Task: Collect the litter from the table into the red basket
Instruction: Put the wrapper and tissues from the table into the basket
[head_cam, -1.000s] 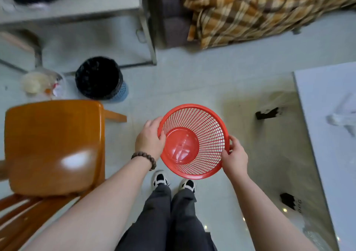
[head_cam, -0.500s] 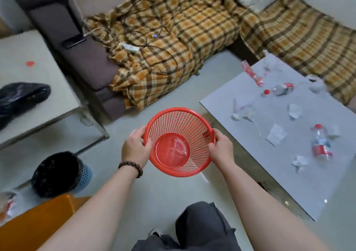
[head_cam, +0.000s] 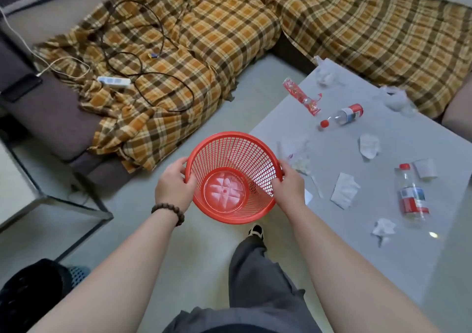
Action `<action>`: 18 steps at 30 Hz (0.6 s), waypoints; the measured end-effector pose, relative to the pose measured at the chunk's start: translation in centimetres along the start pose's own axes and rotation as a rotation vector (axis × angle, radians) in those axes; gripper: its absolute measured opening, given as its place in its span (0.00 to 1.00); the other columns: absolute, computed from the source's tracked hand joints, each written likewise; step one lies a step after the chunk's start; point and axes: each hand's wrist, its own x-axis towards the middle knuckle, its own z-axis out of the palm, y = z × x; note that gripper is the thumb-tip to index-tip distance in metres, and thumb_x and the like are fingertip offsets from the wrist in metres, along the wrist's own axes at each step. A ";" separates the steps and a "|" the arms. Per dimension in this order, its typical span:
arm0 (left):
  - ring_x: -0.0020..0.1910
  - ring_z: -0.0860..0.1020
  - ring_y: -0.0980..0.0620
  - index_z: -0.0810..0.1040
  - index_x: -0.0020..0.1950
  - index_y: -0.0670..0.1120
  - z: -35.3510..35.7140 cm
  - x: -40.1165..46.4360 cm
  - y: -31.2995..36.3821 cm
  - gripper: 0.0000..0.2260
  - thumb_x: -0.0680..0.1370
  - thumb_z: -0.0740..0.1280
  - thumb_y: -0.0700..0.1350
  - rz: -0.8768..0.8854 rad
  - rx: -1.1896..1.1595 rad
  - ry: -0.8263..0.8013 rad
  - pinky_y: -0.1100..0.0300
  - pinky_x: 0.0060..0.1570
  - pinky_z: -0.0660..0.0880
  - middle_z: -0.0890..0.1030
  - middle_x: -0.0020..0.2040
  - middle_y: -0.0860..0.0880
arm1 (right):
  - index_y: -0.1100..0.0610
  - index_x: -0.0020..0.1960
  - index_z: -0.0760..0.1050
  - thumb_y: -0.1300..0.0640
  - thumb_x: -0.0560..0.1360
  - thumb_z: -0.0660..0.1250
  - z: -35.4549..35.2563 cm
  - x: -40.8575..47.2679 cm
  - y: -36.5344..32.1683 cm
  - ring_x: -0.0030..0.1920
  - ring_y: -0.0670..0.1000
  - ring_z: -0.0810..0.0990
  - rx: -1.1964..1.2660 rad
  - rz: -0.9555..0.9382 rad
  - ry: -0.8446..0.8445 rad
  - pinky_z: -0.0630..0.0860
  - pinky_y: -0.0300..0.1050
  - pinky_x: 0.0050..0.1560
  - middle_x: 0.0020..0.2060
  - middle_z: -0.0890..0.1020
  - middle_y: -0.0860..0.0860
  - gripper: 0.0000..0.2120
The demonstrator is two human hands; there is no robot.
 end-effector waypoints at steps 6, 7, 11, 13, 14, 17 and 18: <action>0.37 0.78 0.55 0.81 0.55 0.49 4.4 7.5 5.4 0.10 0.75 0.69 0.43 -0.019 0.031 -0.011 0.60 0.41 0.72 0.77 0.36 0.60 | 0.54 0.63 0.74 0.66 0.74 0.56 -2.4 9.0 -0.3 0.49 0.50 0.78 0.065 0.036 -0.016 0.74 0.41 0.47 0.52 0.81 0.52 0.21; 0.38 0.78 0.55 0.81 0.55 0.49 4.9 8.4 5.9 0.09 0.75 0.69 0.43 -0.038 0.030 -0.021 0.60 0.42 0.73 0.78 0.37 0.59 | 0.53 0.63 0.74 0.65 0.74 0.56 -2.6 10.0 -0.3 0.50 0.51 0.78 0.071 0.044 -0.022 0.76 0.44 0.49 0.52 0.81 0.53 0.20; 0.38 0.79 0.52 0.76 0.42 0.51 6.2 11.2 7.0 0.03 0.75 0.69 0.47 -0.124 0.028 -0.038 0.58 0.41 0.75 0.78 0.36 0.57 | 0.50 0.63 0.73 0.62 0.76 0.57 -2.1 13.0 0.0 0.49 0.49 0.78 0.048 0.053 -0.018 0.75 0.39 0.44 0.52 0.81 0.51 0.18; 0.36 0.77 0.54 0.72 0.37 0.53 6.4 12.6 7.0 0.09 0.75 0.69 0.47 -0.160 0.026 -0.029 0.59 0.37 0.72 0.77 0.34 0.58 | 0.49 0.65 0.71 0.59 0.77 0.58 -1.3 14.3 0.2 0.50 0.49 0.79 0.055 0.063 -0.028 0.74 0.38 0.45 0.52 0.81 0.50 0.18; 0.35 0.76 0.54 0.72 0.36 0.53 6.4 13.3 7.0 0.09 0.75 0.69 0.47 -0.174 0.028 -0.023 0.59 0.37 0.70 0.76 0.34 0.57 | 0.49 0.67 0.69 0.57 0.77 0.59 -0.9 14.9 0.4 0.52 0.50 0.79 0.077 0.077 -0.046 0.76 0.42 0.49 0.54 0.80 0.51 0.18; 0.36 0.75 0.51 0.75 0.39 0.48 6.3 15.8 6.5 0.06 0.75 0.68 0.46 -0.204 0.069 -0.026 0.59 0.40 0.68 0.75 0.33 0.57 | 0.50 0.74 0.60 0.47 0.79 0.59 0.3 16.7 1.6 0.56 0.52 0.78 0.103 0.191 -0.014 0.74 0.48 0.56 0.62 0.75 0.54 0.25; 0.37 0.76 0.50 0.76 0.40 0.47 6.2 16.5 6.4 0.05 0.75 0.68 0.46 -0.201 0.091 -0.034 0.59 0.40 0.68 0.75 0.33 0.56 | 0.50 0.74 0.58 0.45 0.78 0.59 0.6 17.2 2.3 0.59 0.54 0.76 0.079 0.240 0.016 0.71 0.48 0.58 0.65 0.72 0.55 0.27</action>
